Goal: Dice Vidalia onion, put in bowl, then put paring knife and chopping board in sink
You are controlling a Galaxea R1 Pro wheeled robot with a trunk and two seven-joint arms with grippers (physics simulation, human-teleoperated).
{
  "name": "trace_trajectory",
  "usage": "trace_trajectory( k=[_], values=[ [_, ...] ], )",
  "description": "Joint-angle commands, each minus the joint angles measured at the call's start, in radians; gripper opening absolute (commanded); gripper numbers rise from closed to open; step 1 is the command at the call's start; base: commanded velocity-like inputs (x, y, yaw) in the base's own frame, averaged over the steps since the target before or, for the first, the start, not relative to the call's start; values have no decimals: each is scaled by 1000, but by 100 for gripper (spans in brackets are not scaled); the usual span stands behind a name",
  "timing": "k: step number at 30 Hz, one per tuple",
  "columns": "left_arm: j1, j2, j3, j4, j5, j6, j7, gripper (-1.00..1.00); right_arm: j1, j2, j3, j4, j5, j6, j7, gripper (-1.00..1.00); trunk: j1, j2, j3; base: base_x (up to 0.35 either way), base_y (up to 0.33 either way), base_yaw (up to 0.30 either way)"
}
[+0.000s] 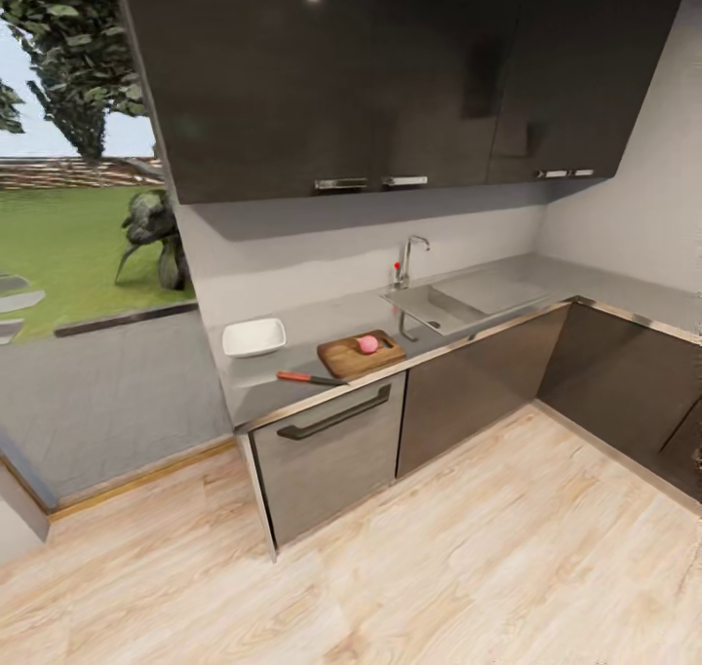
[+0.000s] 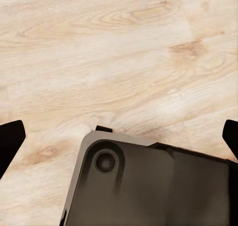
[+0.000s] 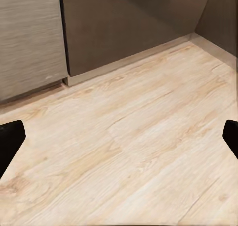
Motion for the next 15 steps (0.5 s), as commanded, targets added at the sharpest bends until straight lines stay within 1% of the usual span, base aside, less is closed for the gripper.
trace_trajectory(
  k=[1, 12, 15],
  values=[
    [0, 0, 2, -1, 11, 0, -10, 100, 0, 2, -6, -2, 4, -1, 9, 100, 1, -2, -1, 0, 277, -188],
    [0, 0, 2, 0, 11, 0, -10, 100, 0, 2, -6, -2, 3, -1, 9, 100, 1, -2, 7, 0, 277, -184],
    [0, 0, 2, 2, 11, 0, -10, 100, 0, 2, -6, -2, 3, -1, 9, 100, 1, -2, 8, 0, 277, -90]
  ],
)
